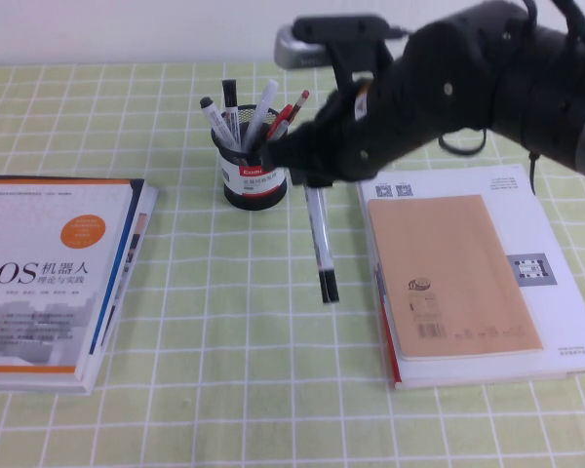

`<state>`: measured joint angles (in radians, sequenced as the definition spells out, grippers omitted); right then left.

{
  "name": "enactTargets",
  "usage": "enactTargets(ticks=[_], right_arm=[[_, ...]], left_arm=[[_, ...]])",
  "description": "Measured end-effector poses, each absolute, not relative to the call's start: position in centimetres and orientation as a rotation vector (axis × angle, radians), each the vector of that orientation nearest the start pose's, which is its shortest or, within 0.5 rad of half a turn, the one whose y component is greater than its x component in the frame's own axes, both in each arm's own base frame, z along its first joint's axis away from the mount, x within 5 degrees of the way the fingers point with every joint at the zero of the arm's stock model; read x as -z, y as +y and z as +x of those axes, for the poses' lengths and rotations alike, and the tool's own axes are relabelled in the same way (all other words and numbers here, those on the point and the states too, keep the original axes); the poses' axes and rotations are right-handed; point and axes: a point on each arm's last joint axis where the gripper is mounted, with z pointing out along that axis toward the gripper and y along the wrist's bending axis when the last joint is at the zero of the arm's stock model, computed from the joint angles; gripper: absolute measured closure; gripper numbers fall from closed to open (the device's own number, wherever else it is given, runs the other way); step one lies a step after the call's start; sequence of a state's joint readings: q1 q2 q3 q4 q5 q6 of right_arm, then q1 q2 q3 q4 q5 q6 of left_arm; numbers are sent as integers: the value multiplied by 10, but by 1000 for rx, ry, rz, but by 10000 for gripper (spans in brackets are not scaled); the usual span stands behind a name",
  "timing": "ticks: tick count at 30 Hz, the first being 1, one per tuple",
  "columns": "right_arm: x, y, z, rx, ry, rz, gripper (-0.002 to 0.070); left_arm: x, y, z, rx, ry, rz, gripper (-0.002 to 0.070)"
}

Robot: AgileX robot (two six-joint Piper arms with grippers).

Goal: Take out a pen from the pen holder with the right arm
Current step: 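Take a marker out of the pen holder and lay it on the table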

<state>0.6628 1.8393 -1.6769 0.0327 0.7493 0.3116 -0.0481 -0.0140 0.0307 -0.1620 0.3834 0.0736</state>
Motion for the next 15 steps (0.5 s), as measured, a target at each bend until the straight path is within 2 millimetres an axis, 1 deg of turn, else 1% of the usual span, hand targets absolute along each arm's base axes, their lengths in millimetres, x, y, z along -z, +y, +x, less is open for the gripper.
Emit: enactTargets(ticks=[5, 7, 9, 12, 15], right_arm=[[-288, 254, 334, -537, 2533, -312, 566], [-279, 251, 336, -542, 2555, -287, 566], [-271, 251, 339, -550, 2572, -265, 566], [-254, 256, 344, -571, 2616, -235, 566], [-232, 261, 349, -570, 2668, -214, 566]], left_arm=[[-170, -8, 52, 142, 1881, 15, 683], [-170, -8, 52, 142, 1881, 15, 683], [-170, -8, 52, 142, 1881, 15, 683], [-170, -8, 52, 142, 1881, 15, 683], [-170, -8, 52, 142, 1881, 15, 683]])
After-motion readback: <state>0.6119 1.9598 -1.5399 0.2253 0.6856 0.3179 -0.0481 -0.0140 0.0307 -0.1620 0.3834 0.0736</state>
